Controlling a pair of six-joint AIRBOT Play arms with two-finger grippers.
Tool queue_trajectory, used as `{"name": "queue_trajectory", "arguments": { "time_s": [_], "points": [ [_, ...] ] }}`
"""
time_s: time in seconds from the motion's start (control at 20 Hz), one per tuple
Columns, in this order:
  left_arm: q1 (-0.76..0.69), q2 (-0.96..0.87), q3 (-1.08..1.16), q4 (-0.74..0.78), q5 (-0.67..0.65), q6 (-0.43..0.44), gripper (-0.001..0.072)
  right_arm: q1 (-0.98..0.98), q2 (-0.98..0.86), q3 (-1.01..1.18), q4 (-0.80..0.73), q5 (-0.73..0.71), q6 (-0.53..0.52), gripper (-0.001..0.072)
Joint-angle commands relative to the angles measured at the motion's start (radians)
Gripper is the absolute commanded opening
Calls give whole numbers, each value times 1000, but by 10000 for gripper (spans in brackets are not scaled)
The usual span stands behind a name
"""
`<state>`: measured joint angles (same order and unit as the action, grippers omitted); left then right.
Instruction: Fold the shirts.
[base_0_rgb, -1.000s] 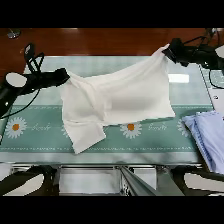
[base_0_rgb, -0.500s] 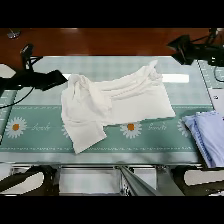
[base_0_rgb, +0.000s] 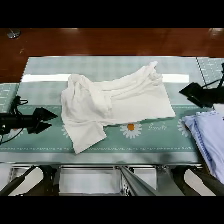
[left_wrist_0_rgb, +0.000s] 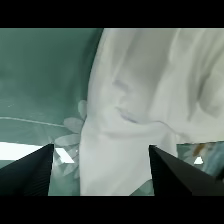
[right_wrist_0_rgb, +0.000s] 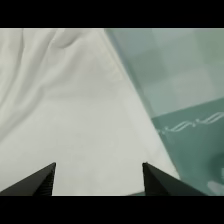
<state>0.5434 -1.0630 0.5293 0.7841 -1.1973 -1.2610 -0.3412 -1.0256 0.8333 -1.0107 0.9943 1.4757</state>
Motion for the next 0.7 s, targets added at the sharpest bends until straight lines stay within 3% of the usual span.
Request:
{"name": "queue_trajectory", "arguments": {
  "time_s": [0.0,0.05,0.25,0.65],
  "points": [
    [39,24,-152,-272,98,142,700,33,153,-223,162,-52,-55,625],
    [24,16,-159,-302,115,171,700,57,170,-241,161,-52,-56,625],
    [-51,-8,-155,-303,206,149,699,108,180,-245,182,-92,-35,625],
    [-147,-98,-154,-285,219,150,699,107,180,-245,211,-144,-10,625]
  ]
}}
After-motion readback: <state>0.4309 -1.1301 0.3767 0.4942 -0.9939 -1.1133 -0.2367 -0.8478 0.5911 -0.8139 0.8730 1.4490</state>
